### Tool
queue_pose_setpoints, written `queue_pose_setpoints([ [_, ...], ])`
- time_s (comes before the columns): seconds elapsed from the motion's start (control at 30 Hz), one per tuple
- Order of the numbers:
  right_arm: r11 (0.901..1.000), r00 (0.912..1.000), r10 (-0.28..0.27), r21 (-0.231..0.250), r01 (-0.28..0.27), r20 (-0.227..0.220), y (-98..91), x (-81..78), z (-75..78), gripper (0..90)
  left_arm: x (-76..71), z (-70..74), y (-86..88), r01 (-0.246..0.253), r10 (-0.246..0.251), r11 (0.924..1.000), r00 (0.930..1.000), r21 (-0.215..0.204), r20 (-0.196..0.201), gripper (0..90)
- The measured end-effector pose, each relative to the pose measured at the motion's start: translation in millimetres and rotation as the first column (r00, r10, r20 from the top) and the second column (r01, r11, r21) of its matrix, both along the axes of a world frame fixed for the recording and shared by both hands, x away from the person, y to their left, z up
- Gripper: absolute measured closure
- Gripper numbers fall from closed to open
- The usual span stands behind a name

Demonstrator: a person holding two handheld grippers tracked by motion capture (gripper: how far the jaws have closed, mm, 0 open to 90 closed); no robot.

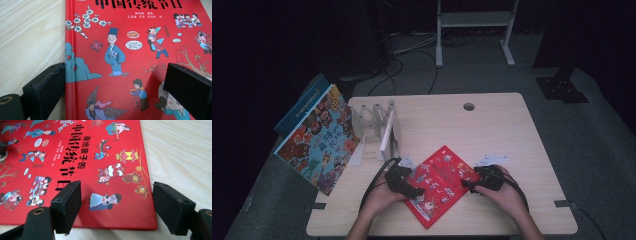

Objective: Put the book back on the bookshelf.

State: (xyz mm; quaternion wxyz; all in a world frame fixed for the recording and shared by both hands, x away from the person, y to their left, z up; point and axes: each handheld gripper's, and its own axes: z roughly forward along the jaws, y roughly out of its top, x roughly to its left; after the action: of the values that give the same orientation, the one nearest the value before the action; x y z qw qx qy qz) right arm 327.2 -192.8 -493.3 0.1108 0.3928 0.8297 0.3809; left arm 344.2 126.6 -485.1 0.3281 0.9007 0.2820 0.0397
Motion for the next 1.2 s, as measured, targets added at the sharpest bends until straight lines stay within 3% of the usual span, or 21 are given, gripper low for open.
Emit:
queue_pose_setpoints([
  [0.1, 1.0, 0.9999, -0.005, 0.006, 0.005, 0.012, -1.4, -5.8, -1.0, 23.4, -0.6, -0.5, 0.0, 0.001, -0.001, 1.0, 1.0, -0.005, 0.003, 4.0],
  [0.23, 0.9989, 0.9981, -0.003, -0.046, 0.006, 0.062, -2.4, -17.0, 3.3, 24.0, -1.3, -0.8, 0.3, -0.003, 0.003, 0.9999, 1.0, -0.01, 0.004, 4.1],
  [0.33, 0.9999, 0.9974, 0.0, -0.017, 0.001, 0.072, -3.4, -27.8, 7.6, 24.9, -1.2, -0.7, 0.4, -0.002, 0.002, 1.0, 1.0, -0.009, 0.005, 4.1],
  [0.4, 0.9996, 0.9964, 0.006, -0.029, -0.004, 0.085, -1.9, -36.8, 9.3, 24.9, -1.3, -0.7, 0.4, -0.003, 0.003, 1.0, 1.0, -0.008, 0.005, 4.1],
  [0.73, 0.9971, 0.9963, 0.033, -0.071, -0.027, 0.079, 17.2, -66.6, 2.0, 23.7, -1.4, -0.6, 0.9, -0.002, 0.002, 1.0, 1.0, -0.004, 0.005, 4.1],
  [1.2, 0.9939, 0.9965, 0.053, -0.1, -0.046, 0.064, 36.5, -81.1, -3.0, 21.7, -1.7, -0.6, 0.7, -0.006, 0.006, 1.0, 1.0, -0.005, 0.002, 4.1],
])
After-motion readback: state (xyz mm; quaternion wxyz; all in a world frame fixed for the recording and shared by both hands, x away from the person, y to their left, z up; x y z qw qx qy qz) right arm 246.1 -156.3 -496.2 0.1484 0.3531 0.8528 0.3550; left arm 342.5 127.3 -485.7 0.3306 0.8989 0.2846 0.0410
